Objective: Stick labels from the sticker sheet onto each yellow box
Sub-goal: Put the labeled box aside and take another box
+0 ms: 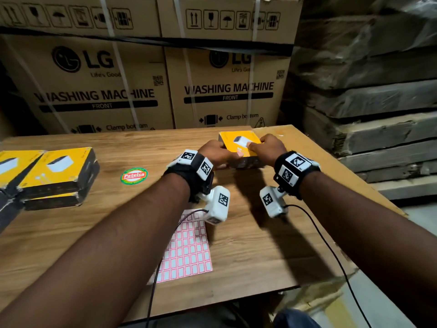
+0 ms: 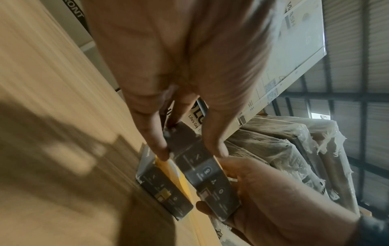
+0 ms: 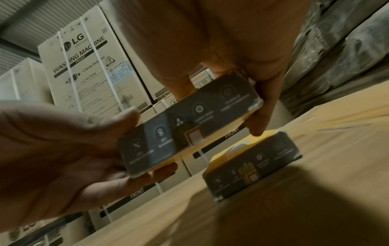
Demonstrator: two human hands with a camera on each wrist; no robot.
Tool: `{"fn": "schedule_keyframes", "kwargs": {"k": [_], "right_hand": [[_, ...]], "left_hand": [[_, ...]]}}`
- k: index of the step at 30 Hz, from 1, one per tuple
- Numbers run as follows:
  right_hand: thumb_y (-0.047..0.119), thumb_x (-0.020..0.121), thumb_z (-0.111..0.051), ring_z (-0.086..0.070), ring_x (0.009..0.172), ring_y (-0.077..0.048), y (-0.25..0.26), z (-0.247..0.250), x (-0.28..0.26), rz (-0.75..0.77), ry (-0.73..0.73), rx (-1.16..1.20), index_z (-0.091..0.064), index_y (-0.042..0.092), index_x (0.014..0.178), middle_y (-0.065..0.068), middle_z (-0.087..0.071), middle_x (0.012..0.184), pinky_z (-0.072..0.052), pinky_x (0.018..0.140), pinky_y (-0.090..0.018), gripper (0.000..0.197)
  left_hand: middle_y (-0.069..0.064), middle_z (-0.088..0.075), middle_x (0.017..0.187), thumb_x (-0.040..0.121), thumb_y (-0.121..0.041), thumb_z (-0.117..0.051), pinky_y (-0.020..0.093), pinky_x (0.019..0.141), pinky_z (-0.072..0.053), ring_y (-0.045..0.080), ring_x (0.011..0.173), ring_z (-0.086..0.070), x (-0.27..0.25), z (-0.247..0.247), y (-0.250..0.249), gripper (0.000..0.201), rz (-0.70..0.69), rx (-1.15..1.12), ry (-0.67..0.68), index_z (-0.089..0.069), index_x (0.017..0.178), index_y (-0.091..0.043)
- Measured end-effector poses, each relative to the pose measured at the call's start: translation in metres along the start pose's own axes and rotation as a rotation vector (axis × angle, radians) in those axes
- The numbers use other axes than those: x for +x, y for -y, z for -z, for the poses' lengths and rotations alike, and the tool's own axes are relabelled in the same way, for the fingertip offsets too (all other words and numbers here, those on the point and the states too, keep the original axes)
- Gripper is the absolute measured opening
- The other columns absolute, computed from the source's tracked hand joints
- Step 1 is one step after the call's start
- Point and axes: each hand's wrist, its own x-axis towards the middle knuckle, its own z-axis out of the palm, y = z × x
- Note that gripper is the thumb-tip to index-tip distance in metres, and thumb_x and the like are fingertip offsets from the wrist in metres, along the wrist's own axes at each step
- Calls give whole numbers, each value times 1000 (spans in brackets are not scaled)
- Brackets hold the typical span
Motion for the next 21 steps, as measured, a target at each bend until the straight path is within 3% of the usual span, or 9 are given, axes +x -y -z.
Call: {"fn": "schedule_keyframes", "kwargs": {"k": [5,8,11,14,17,19,21], "right_hand": [[42,91,-58,-55,113,-32,-4,1,25,-27,3,-25,-53,5,126,-15,-57,127,-40,77,-32,51],[41,91,-58,-55,113,-32,-5,0,36,-37,13,-28,-54,4,125,-15,-57,126,-41,79,-32,50],[43,90,-58,-57,108,-33,-9,-2,45,-37,20,-29,-57,5,121,-15,-60,121,-40,75,-32,49],[43,90,-58,-55,112,-33,-14,-7,50,-30,25,-16,-55,5,125,-15,-58,126,-45,82,-34,51],[41,92,-59,-52,119,-33,-15,-9,51,-12,24,-11,-49,4,132,-15,-54,133,-45,95,-37,55],[40,91,-60,-52,119,-33,-16,-10,52,-5,19,-18,-48,4,133,-15,-53,133,-45,95,-37,57],[42,89,-61,-52,118,-33,-17,-11,52,3,19,-39,-48,5,133,-15,-53,132,-45,94,-37,58]], "left_hand": [[2,-74,103,70,-26,-84,41,94,-54,22,99,-68,25,-7,-4,37,-31,182,-15,-73,105,-19],[-1,-74,102,71,-38,-81,41,92,-54,22,97,-68,39,-11,-4,39,-26,267,-72,-74,106,-23],[1,-73,105,79,-37,-76,40,90,-55,23,97,-68,47,-15,-2,34,-34,293,-98,-73,110,-23],[1,-73,105,81,-34,-75,42,88,-56,24,96,-68,53,-18,1,33,-57,320,-124,-72,112,-21],[0,-73,106,84,-32,-73,33,85,-54,23,95,-67,57,-19,5,31,-73,336,-161,-70,113,-21],[-1,-71,108,85,-32,-72,25,79,-47,21,97,-66,57,-21,8,32,-80,369,-177,-69,115,-22],[0,-71,110,85,-31,-72,25,78,-45,22,99,-66,57,-22,12,32,-82,369,-187,-69,116,-21]]}}
